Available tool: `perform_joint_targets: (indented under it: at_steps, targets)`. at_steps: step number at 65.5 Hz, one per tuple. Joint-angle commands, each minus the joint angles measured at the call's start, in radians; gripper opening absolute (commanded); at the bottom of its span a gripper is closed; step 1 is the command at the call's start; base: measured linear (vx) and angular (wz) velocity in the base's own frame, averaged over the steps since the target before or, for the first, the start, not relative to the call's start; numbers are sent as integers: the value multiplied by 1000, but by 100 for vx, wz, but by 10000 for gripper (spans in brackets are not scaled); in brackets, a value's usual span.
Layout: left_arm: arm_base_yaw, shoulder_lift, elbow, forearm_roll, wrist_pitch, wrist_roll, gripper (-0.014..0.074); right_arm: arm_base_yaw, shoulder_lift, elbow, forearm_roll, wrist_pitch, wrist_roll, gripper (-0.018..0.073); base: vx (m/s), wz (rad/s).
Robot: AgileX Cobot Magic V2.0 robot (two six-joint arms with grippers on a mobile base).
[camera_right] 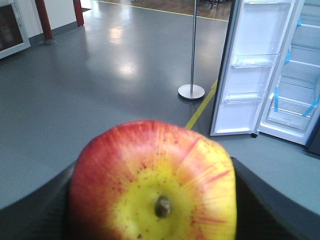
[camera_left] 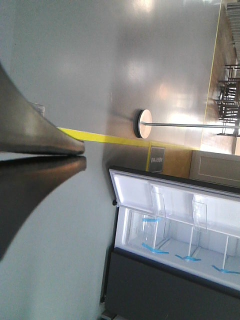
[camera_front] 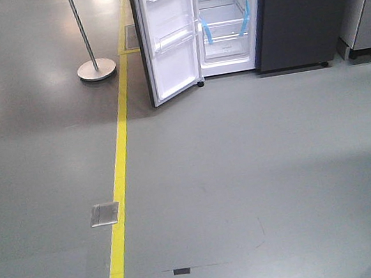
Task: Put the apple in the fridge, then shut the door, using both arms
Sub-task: 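Drive toward the open white refrigerator carrying the apple, then approach the refrigerator door bins with the apple in the right gripper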
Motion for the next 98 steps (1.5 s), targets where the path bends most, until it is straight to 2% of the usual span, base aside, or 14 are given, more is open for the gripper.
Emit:
perform_joint_targets:
  at_steps: [1,98]
  targets:
    - [-4,-14,-17,2,-70,-7,-6,-1,1,-19,19,-79,-8,-8,22,-3]
    - [-4,-14,-17,2,-70,-7,-6,-1,1,-19,19,-79,-8,-8,24,-2]
